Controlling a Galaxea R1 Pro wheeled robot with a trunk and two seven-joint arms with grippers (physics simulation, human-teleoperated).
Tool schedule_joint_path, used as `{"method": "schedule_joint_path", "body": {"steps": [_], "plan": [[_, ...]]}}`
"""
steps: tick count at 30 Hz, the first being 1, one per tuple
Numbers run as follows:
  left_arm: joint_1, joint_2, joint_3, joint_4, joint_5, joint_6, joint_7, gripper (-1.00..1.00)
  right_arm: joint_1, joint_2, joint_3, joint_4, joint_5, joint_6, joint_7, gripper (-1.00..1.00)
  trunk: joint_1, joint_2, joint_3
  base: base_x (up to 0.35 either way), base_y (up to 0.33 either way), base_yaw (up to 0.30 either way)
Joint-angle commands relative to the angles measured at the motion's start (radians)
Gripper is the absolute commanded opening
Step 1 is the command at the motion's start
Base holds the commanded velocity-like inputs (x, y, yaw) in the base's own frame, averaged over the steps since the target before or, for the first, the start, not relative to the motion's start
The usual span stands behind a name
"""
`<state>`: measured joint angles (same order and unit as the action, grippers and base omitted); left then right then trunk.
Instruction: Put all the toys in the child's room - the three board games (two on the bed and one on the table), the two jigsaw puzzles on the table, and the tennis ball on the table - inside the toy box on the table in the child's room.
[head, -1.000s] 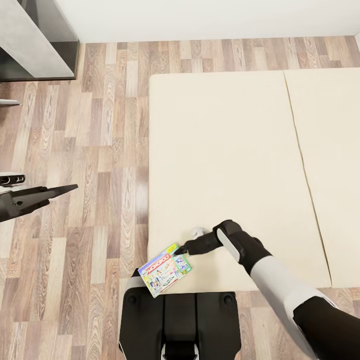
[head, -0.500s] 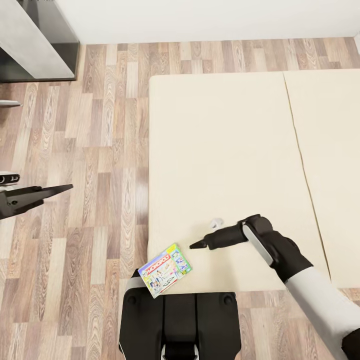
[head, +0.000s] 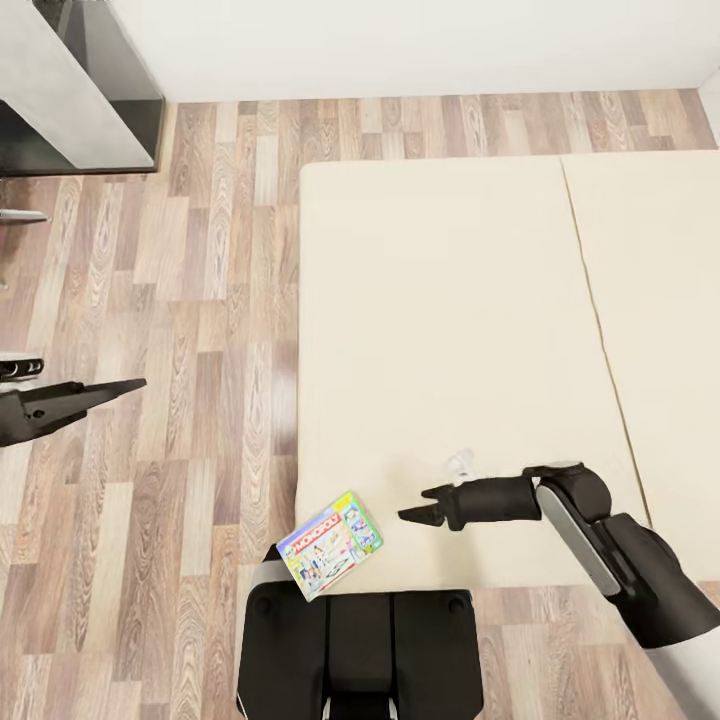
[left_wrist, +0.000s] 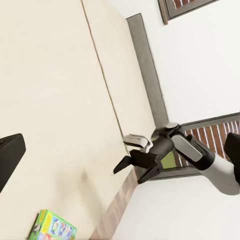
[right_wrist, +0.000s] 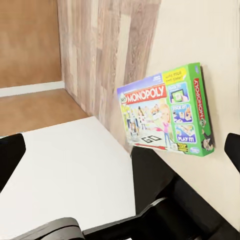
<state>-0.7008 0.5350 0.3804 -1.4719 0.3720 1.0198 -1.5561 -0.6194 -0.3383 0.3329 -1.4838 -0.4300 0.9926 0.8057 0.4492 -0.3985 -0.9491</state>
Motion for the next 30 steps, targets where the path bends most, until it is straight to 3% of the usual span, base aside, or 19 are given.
{"method": "schedule_joint_path", "body": {"steps": [1,5,6,10,11,15,20,21,30], "plan": [[0.014,0.0,0.01,0.005,-0.012,0.009,-0.004,1.0,0.039,-0.002,-0.043,-0.023,-0.006,-0.024,0.009,1.0,0.001,-0.001,0.001,0.0,0.0,0.0],[0.064,0.0,0.056,0.013,-0.033,-0.015,-0.006,1.0,0.147,-0.003,-0.156,-0.052,-0.038,-0.116,0.076,1.0,0.001,-0.001,0.007,0.0,0.0,0.0],[0.086,0.0,0.078,0.015,-0.037,-0.032,-0.008,1.0,0.194,-0.003,-0.201,-0.057,-0.052,-0.16,0.119,1.0,0.001,-0.001,0.009,0.0,0.0,0.0],[0.138,0.0,0.12,0.026,-0.041,-0.058,-0.011,1.0,0.287,0.0,-0.292,-0.062,-0.069,-0.247,0.208,1.0,0.001,-0.001,0.015,0.0,0.0,0.0],[0.169,0.0,0.139,0.038,-0.043,-0.066,-0.012,1.0,0.328,0.004,-0.339,-0.064,-0.074,-0.28,0.249,1.0,0.001,-0.001,0.017,0.0,0.0,0.0],[0.241,-0.001,0.179,0.09,-0.044,-0.093,-0.013,1.0,0.412,0.01,-0.445,-0.063,-0.079,-0.324,0.332,1.0,0.001,-0.001,0.023,0.0,0.0,0.0],[0.296,-0.003,0.219,0.187,-0.044,-0.122,-0.013,1.0,0.464,0.022,-0.508,-0.062,-0.082,-0.344,0.393,1.0,0.001,-0.001,0.026,0.0,0.0,0.0],[0.312,-0.006,0.235,0.283,-0.046,-0.144,-0.013,1.0,0.477,0.031,-0.524,-0.062,-0.082,-0.349,0.411,1.0,0.001,-0.001,0.026,0.0,0.0,0.0],[0.32,-0.009,0.243,0.386,-0.046,-0.212,-0.015,1.0,0.482,0.052,-0.528,-0.056,-0.071,-0.355,0.415,1.0,0.001,-0.001,0.027,0.0,0.0,0.0]]}}
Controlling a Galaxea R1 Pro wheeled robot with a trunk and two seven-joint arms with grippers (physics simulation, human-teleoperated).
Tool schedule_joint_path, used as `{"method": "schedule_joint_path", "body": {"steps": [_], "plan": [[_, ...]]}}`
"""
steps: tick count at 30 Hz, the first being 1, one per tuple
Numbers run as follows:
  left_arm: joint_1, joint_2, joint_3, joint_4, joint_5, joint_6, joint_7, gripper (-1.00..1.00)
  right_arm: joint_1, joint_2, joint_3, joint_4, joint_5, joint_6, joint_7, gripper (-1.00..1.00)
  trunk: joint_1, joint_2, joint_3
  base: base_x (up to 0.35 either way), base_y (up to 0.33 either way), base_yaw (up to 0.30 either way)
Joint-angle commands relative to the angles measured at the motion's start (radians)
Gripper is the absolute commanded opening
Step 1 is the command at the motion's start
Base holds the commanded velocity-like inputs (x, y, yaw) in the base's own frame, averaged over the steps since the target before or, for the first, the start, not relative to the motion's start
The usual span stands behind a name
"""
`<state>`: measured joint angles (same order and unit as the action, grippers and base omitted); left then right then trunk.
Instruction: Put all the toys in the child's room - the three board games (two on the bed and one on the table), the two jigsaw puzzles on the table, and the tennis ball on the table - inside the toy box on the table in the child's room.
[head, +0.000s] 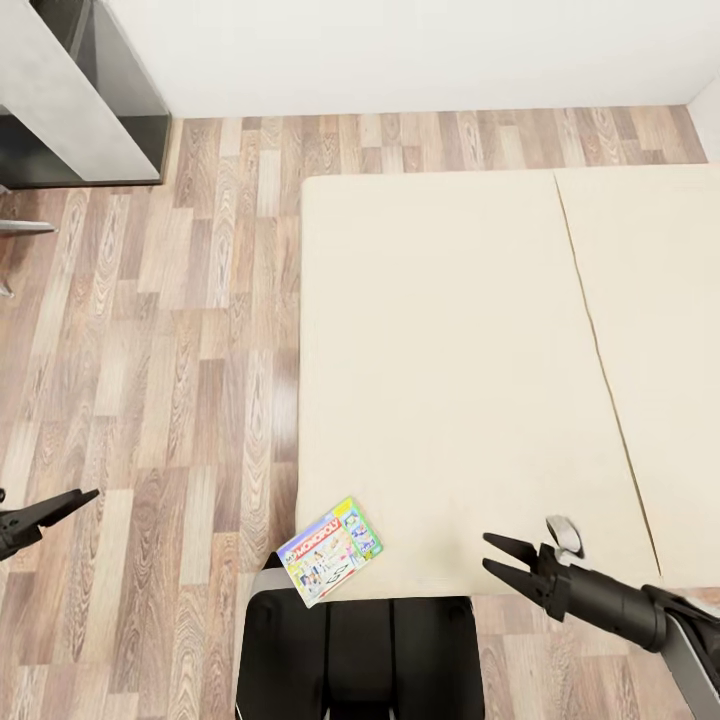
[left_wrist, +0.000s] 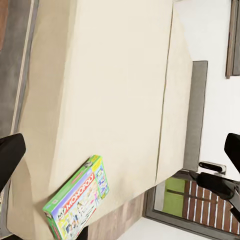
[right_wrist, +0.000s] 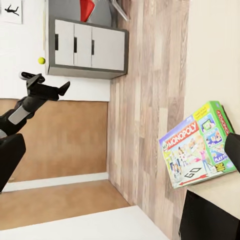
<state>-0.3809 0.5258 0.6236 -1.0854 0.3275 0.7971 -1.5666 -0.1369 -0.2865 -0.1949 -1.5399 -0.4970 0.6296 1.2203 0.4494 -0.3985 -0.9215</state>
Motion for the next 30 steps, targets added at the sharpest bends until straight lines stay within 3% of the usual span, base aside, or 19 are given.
{"method": "schedule_joint_path", "body": {"steps": [1,4,9,19,30], "plan": [[0.0,0.0,0.0,0.005,-0.001,0.006,-0.004,1.0,0.0,0.011,-0.001,0.0,-0.002,0.008,0.0,1.0,0.001,-0.001,-0.001,0.0,0.0,0.0],[0.0,-0.002,-0.001,0.01,-0.001,0.001,-0.004,1.0,0.0,0.035,-0.003,0.001,0.002,0.007,-0.001,1.0,0.001,-0.001,0.0,0.0,0.0,0.0],[0.0,-0.006,-0.004,0.012,0.0,-0.002,-0.002,1.0,0.0,0.05,-0.004,0.001,0.004,-0.005,-0.007,1.0,0.001,-0.001,0.006,0.0,0.0,0.0],[0.0,-0.01,-0.006,0.012,-0.002,-0.002,0.001,1.0,0.0,0.054,-0.004,0.005,0.007,-0.075,-0.013,1.0,0.001,-0.001,0.021,0.0,0.0,0.003],[0.0,-0.01,-0.007,0.012,-0.002,-0.002,0.002,1.0,0.0,0.055,-0.004,0.015,0.045,-0.085,-0.013,1.0,0.001,-0.001,0.039,0.0,0.0,0.058]]}}
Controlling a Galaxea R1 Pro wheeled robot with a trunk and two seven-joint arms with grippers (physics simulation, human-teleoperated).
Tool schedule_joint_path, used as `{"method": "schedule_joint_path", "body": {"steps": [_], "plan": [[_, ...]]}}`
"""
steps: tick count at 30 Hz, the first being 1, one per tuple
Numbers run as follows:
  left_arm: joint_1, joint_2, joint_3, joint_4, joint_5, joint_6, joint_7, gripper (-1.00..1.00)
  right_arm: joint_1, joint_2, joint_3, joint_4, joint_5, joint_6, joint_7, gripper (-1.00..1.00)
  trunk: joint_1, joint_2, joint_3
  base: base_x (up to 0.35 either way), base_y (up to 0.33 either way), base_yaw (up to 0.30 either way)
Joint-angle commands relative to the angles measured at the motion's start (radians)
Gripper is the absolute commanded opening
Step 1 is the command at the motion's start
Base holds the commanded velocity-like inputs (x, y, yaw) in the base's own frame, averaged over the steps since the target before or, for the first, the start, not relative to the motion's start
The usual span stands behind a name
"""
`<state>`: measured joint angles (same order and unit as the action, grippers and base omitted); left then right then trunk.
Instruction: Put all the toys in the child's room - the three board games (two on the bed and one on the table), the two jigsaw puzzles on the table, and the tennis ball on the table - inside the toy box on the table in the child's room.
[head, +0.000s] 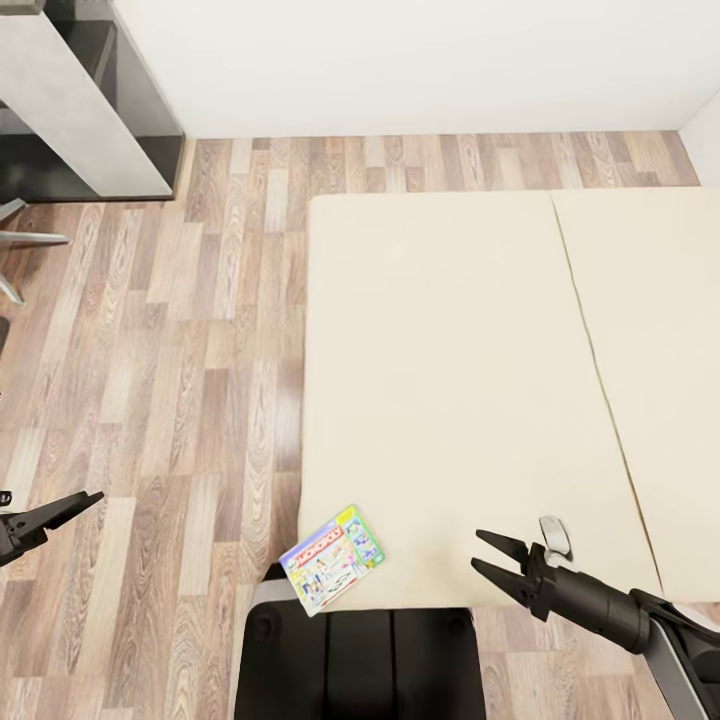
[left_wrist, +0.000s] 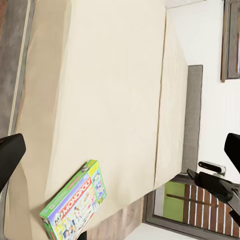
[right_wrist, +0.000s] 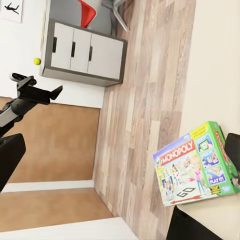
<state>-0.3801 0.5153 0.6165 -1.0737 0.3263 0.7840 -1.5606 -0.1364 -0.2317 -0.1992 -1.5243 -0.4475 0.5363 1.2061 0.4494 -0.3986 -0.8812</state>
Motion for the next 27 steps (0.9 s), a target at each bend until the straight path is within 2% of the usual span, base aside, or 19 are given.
{"method": "schedule_joint_path", "body": {"steps": [1,27], "plan": [[0.0,0.0,0.0,0.0,-0.001,0.011,-0.004,1.0,0.0,0.0,0.0,0.0,-0.004,0.009,0.001,1.0,0.001,-0.001,0.001,0.0,0.0,0.069],[0.0,0.0,0.0,0.002,-0.004,0.001,0.0,1.0,0.0,-0.002,-0.001,0.015,-0.005,-0.032,0.003,1.0,0.001,-0.001,0.043,0.0,0.0,0.072]]}}
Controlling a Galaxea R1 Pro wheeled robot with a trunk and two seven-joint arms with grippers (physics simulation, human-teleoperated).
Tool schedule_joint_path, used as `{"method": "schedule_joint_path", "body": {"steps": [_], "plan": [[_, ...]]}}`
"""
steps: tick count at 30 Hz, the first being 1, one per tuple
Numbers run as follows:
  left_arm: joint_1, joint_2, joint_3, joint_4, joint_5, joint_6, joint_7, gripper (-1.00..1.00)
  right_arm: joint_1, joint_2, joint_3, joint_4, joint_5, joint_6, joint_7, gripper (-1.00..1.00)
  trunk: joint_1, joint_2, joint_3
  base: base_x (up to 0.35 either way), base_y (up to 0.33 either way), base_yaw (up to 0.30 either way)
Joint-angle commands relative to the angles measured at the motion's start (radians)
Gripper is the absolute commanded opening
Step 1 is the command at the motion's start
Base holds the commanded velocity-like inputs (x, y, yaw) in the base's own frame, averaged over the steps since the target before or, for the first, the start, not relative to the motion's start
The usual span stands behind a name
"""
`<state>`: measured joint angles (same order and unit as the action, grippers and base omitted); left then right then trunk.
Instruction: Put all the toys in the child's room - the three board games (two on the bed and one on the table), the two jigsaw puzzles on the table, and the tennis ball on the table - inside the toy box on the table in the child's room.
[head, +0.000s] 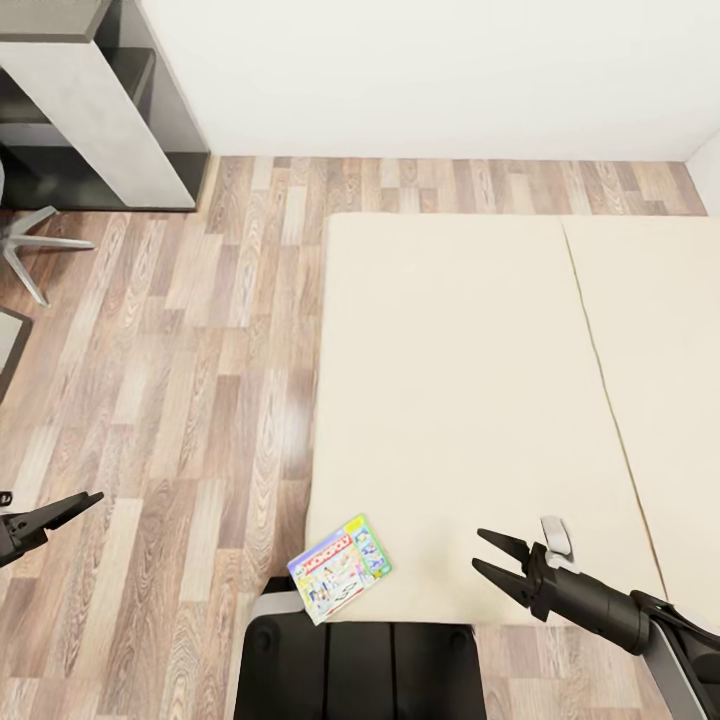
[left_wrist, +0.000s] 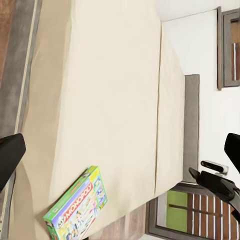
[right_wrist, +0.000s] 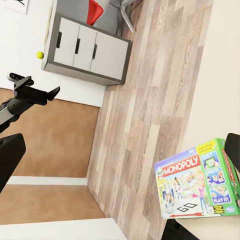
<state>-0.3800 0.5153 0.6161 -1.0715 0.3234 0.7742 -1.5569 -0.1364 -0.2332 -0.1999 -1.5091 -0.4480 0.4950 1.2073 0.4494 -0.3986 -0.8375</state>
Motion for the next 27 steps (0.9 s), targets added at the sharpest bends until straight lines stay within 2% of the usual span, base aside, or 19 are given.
{"method": "schedule_joint_path", "body": {"steps": [1,27], "plan": [[0.0,0.0,0.0,0.0,-0.002,0.01,-0.004,1.0,0.0,0.0,0.0,0.0,-0.005,0.009,0.001,1.0,0.001,-0.001,0.0,0.0,0.0,0.07],[0.0,0.0,-0.002,0.001,-0.006,-0.007,-0.005,1.0,0.0,0.0,-0.001,0.0,-0.006,0.011,-0.003,1.0,0.001,-0.001,0.02,0.0,0.0,0.009]]}}
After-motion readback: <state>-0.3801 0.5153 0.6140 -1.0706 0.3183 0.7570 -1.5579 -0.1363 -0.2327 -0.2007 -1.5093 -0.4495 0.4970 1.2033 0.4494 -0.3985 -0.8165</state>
